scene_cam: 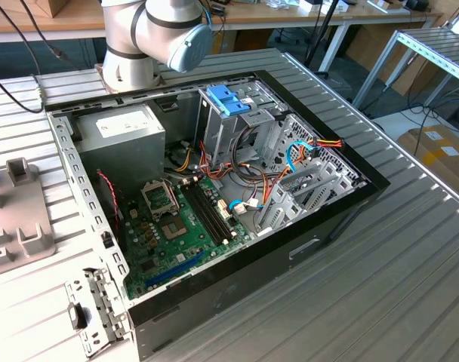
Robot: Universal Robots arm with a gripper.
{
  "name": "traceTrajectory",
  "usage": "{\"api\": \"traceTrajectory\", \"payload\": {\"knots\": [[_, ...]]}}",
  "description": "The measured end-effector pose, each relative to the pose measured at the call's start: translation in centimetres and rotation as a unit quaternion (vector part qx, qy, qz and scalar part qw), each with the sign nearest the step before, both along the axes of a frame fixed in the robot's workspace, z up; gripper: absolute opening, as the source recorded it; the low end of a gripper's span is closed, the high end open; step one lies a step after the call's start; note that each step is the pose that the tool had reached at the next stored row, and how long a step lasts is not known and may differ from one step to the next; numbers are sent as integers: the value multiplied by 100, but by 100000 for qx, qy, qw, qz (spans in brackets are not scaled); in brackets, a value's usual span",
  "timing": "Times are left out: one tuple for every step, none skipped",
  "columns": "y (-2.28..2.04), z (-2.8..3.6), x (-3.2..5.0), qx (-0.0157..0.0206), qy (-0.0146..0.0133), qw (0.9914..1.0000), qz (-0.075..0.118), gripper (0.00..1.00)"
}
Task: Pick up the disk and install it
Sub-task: 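Pick up the disk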
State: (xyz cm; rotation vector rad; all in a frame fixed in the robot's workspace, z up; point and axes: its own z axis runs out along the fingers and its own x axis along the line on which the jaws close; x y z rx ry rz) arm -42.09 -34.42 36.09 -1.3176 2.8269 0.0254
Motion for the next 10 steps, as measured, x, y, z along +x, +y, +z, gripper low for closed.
{"api": "traceTrajectory", "payload": {"knots": [[0,0,0,3,-2,100000,315,11],[0,0,0,0,0,99998,598,11],[0,0,0,2,-2,99995,1021,11],[0,0,0,2,-2,99991,1327,11],[0,0,0,2,-1,99985,1726,11],[0,0,0,2,-3,99979,2070,11],[0,0,0,4,-5,99969,2479,11],[0,0,0,2,-4,99962,2739,11],[0,0,0,4,-6,99948,3218,11],[0,0,0,1,0,99929,3764,11]]}}
